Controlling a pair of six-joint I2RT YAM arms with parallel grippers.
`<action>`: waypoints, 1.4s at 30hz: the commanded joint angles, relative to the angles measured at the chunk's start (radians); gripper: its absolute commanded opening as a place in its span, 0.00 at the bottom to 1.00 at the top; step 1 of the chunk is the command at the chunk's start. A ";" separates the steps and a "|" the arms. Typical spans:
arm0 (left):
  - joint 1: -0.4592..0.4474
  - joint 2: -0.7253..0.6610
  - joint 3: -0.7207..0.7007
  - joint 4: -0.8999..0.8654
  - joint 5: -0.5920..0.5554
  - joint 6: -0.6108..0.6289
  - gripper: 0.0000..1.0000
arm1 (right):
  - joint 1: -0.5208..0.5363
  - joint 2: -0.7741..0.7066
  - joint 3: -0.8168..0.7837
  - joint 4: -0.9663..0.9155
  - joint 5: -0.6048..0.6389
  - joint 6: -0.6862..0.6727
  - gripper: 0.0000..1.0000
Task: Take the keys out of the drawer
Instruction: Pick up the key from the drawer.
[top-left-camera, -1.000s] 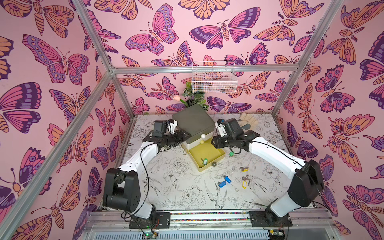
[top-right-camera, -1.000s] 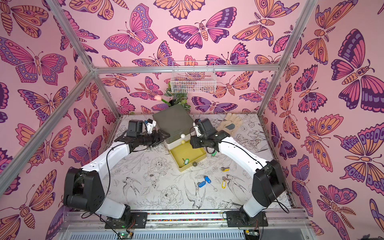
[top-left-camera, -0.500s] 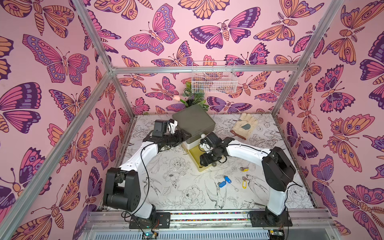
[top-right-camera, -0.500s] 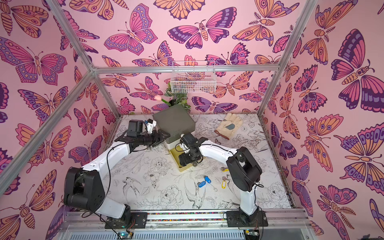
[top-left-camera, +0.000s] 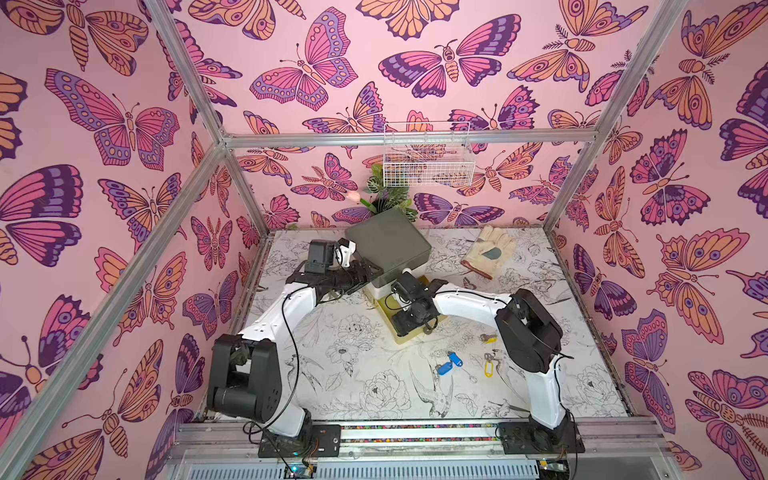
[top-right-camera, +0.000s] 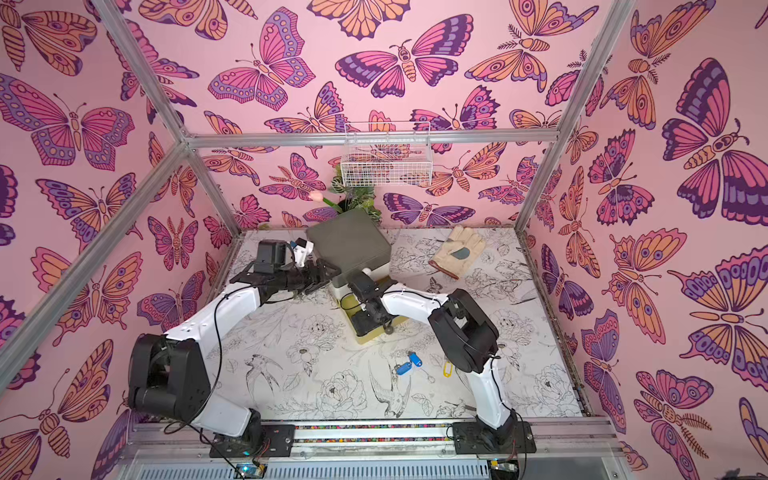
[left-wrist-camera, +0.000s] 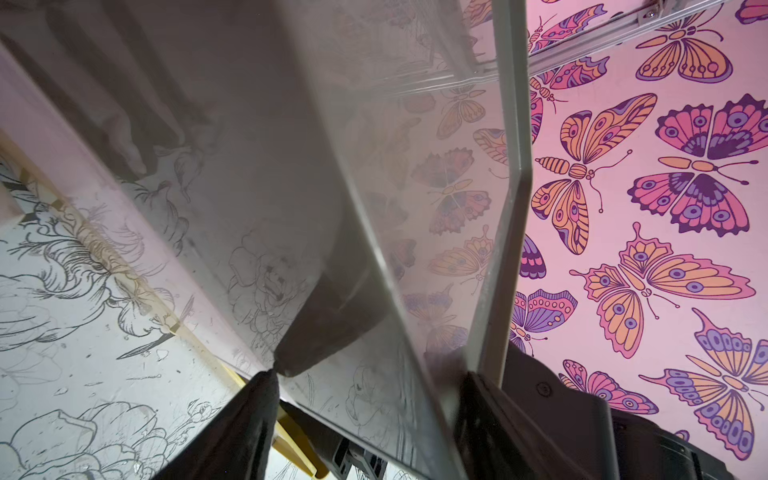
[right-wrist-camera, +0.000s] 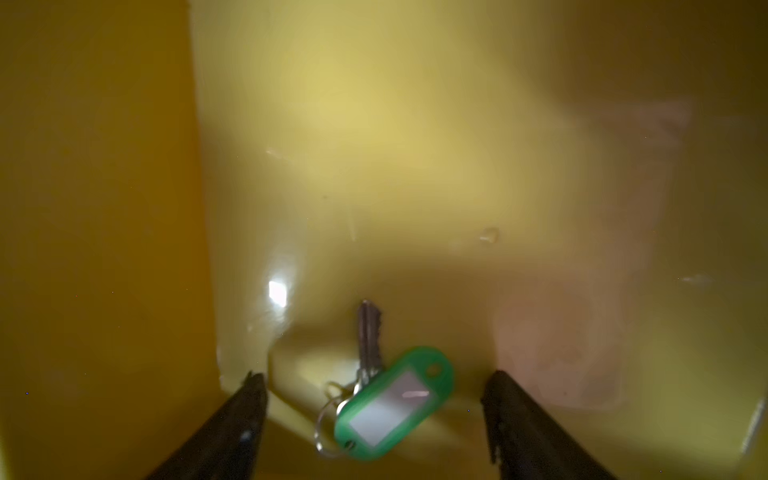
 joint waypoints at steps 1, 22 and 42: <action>-0.012 0.092 -0.090 -0.271 -0.085 0.062 0.75 | 0.011 0.079 -0.007 -0.083 0.032 0.021 0.47; -0.005 0.108 -0.088 -0.276 -0.076 0.077 0.75 | 0.012 -0.136 -0.054 0.007 0.157 0.057 0.00; -0.005 0.064 -0.094 -0.269 -0.080 0.061 0.75 | -0.230 -0.488 -0.265 -0.028 0.163 0.125 0.00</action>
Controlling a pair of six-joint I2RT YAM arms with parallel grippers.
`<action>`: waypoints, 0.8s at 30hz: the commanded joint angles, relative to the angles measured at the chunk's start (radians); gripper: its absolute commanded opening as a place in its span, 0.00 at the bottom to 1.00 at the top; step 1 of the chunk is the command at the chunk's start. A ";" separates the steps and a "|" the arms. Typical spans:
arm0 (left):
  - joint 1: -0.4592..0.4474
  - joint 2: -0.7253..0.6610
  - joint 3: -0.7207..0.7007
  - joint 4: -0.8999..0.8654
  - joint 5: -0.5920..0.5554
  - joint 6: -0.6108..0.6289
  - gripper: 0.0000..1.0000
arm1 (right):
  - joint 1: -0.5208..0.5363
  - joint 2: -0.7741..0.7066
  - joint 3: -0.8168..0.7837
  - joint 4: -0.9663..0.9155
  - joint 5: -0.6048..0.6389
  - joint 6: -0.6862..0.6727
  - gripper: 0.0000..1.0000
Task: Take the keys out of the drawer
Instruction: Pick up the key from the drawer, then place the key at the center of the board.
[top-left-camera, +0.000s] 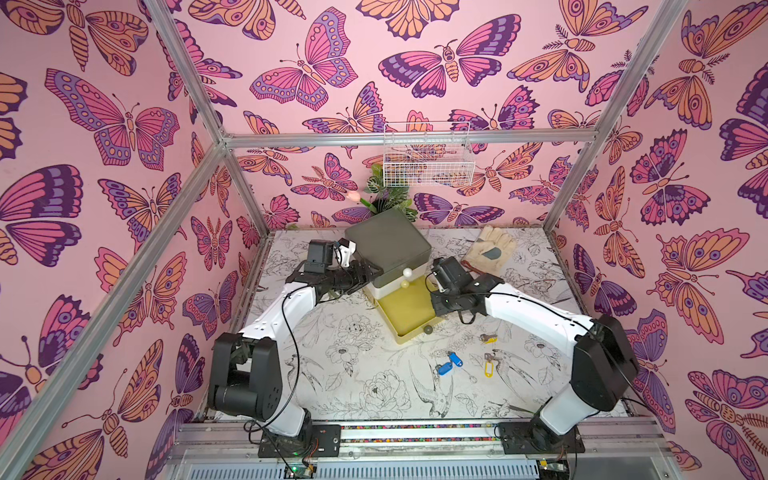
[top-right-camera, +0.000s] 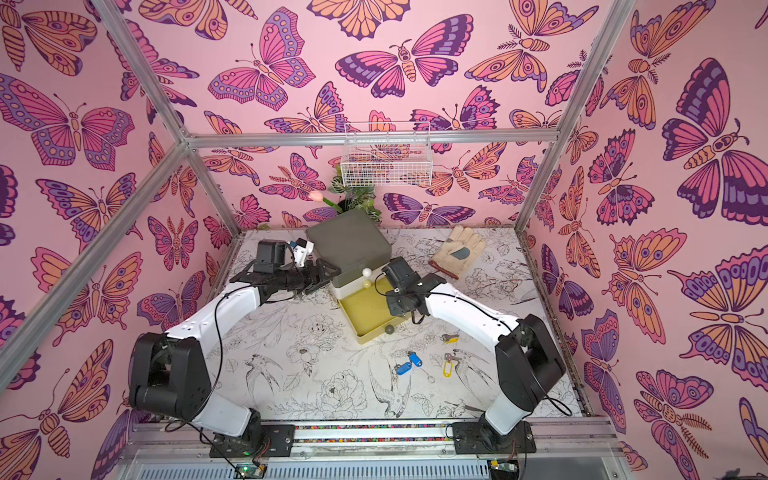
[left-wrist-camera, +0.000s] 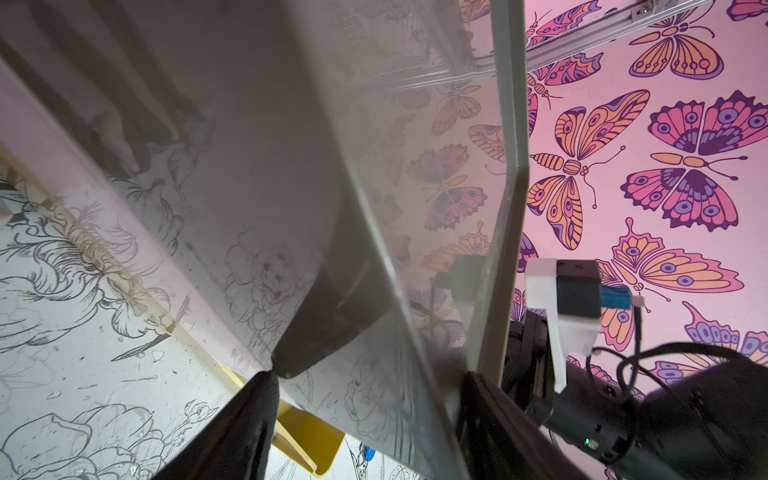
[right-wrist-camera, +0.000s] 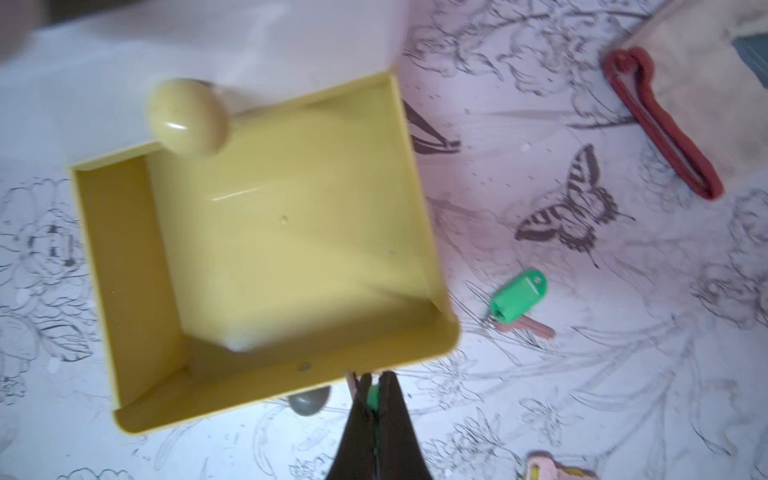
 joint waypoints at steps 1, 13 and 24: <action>-0.011 0.057 -0.094 -0.271 -0.104 0.053 0.75 | -0.091 -0.024 -0.020 -0.017 -0.001 0.003 0.00; -0.011 -0.016 -0.142 -0.271 -0.115 0.036 0.75 | -0.263 0.138 -0.041 0.112 -0.161 0.012 0.14; -0.009 -0.084 -0.153 -0.270 -0.158 0.011 0.76 | -0.263 0.049 -0.009 0.064 -0.145 0.022 0.78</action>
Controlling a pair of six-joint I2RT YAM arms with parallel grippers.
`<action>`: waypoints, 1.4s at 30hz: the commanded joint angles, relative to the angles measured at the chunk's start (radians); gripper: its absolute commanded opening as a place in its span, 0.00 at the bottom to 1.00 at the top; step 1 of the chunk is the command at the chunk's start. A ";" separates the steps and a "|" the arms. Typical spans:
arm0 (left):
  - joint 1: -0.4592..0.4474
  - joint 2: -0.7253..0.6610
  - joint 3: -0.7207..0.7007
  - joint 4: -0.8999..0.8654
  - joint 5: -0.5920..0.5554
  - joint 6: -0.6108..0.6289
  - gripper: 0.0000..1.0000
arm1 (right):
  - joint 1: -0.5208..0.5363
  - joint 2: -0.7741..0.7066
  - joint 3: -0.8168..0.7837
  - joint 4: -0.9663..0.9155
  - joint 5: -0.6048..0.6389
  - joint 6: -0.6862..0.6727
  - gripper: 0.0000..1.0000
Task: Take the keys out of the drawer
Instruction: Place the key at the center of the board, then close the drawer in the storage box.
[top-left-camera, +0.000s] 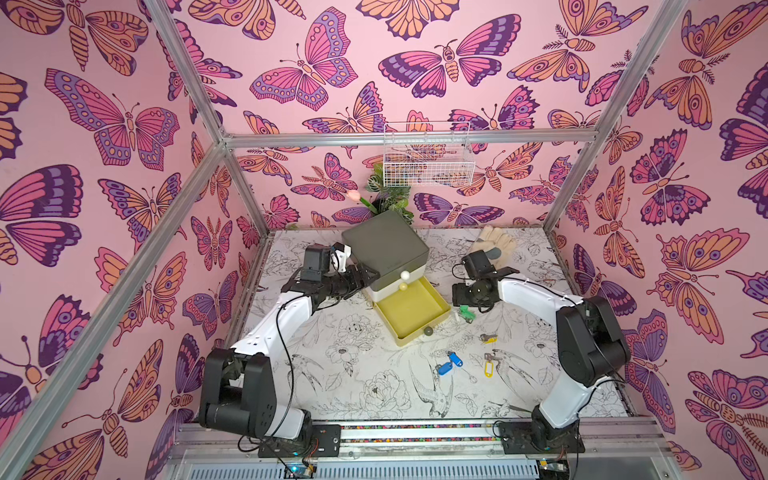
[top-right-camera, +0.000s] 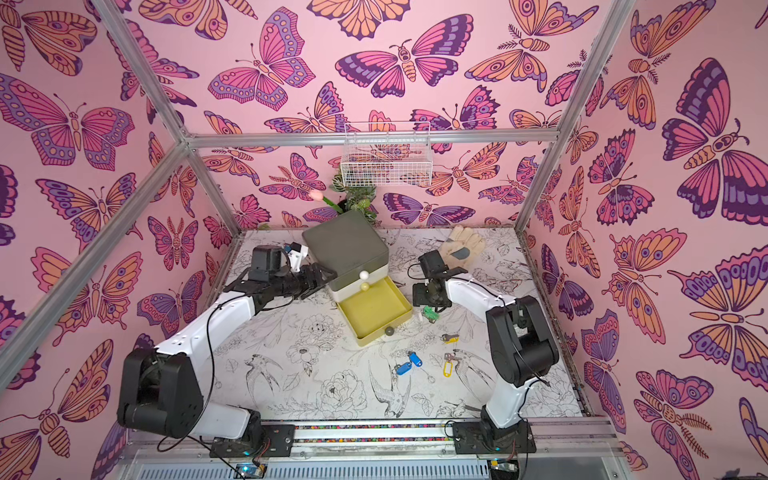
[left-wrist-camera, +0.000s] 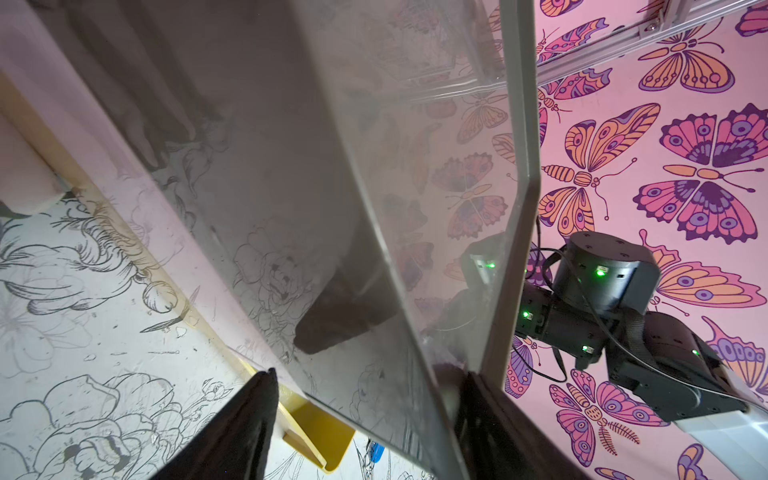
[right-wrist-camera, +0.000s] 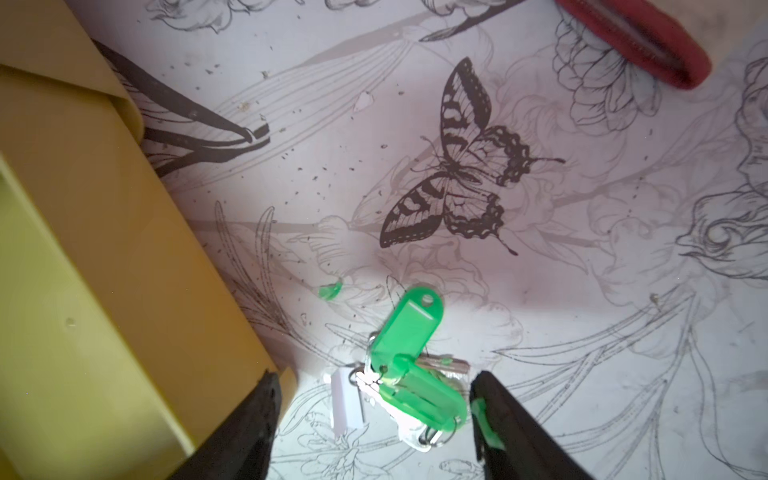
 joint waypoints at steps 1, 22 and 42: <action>-0.008 0.007 -0.073 -0.275 -0.092 0.033 0.76 | -0.002 -0.100 0.037 -0.043 0.003 -0.002 0.80; 0.001 -0.386 -0.175 -0.296 -0.291 0.097 0.85 | -0.202 -0.420 -0.150 0.049 -0.392 -0.038 0.83; -0.049 -0.077 0.084 -0.230 -0.209 0.154 0.85 | 0.640 -0.524 -0.566 0.229 -0.033 0.319 0.81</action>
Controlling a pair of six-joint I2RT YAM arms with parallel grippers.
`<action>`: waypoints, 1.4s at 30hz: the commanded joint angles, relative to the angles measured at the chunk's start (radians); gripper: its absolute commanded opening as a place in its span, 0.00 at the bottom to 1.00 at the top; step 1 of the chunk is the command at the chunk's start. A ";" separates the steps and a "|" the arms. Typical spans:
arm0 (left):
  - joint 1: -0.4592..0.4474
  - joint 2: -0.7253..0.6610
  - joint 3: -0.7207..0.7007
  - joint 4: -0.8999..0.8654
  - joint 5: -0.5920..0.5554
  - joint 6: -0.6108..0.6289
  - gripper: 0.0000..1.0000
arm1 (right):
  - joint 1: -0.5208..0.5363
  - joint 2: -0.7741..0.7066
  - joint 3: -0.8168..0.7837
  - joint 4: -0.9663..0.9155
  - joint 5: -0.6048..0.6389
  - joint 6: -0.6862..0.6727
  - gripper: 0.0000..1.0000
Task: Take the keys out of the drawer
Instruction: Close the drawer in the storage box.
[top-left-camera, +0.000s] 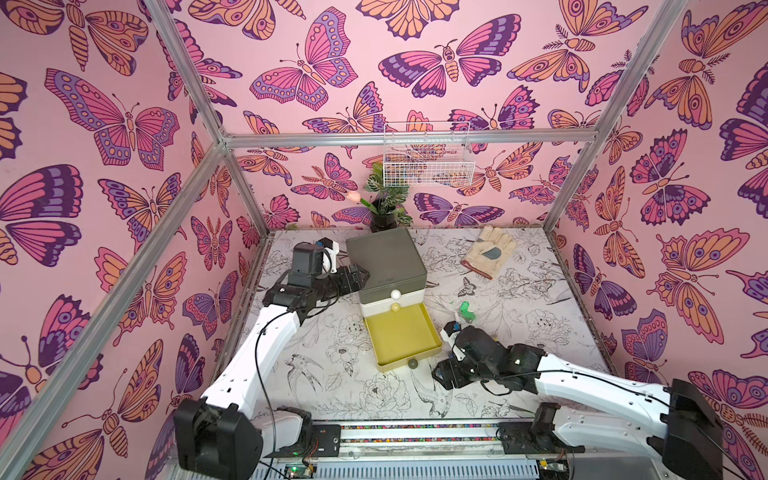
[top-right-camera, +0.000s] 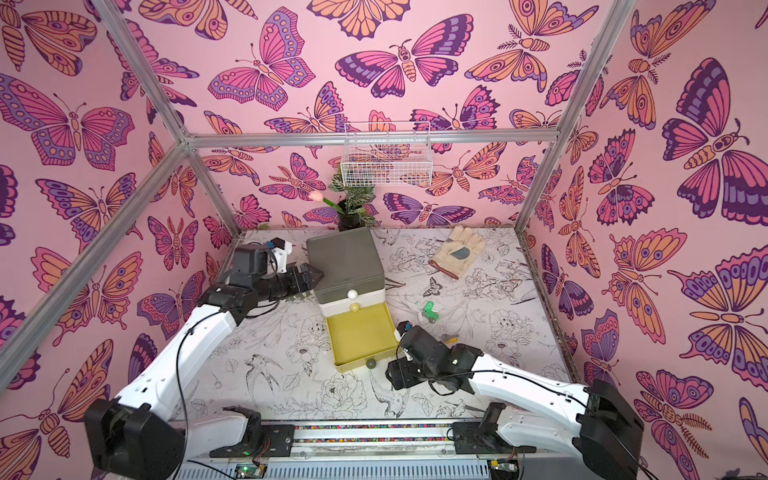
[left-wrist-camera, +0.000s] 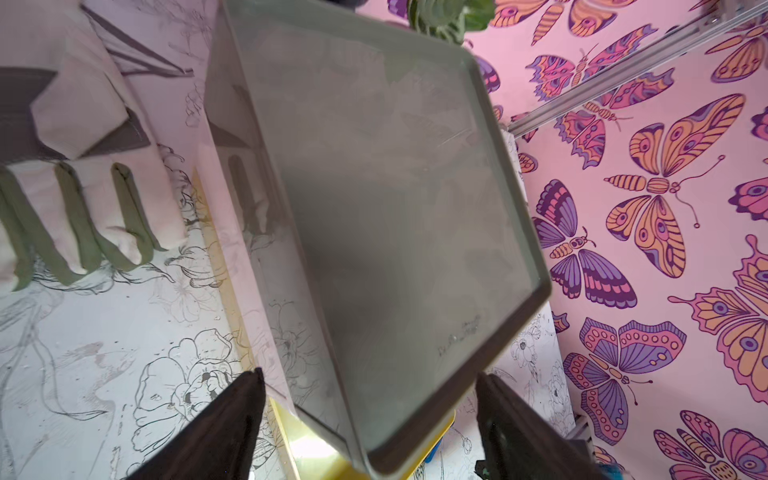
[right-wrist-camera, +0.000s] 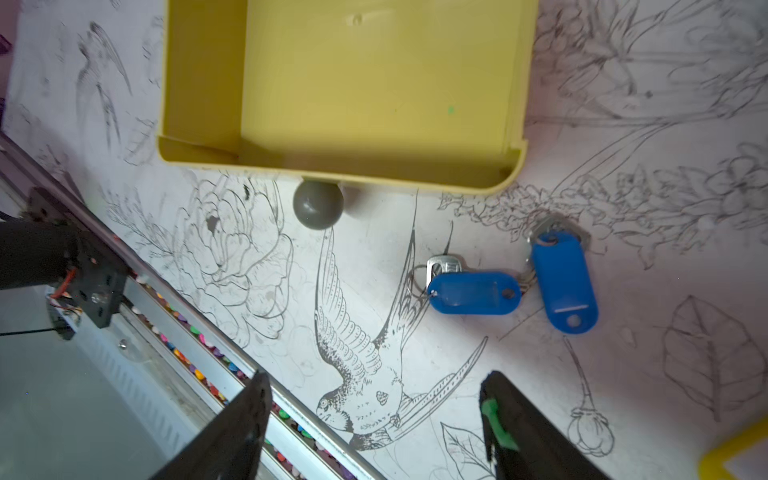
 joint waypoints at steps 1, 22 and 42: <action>-0.010 0.080 0.003 -0.008 0.037 0.036 0.85 | 0.017 0.123 0.015 0.171 0.070 0.037 0.81; -0.015 0.184 -0.030 -0.062 0.090 0.069 0.84 | -0.147 0.585 0.349 0.367 0.143 -0.162 0.82; -0.016 0.169 -0.049 -0.092 0.082 0.062 0.84 | -0.215 0.745 0.293 0.977 0.220 -0.001 0.99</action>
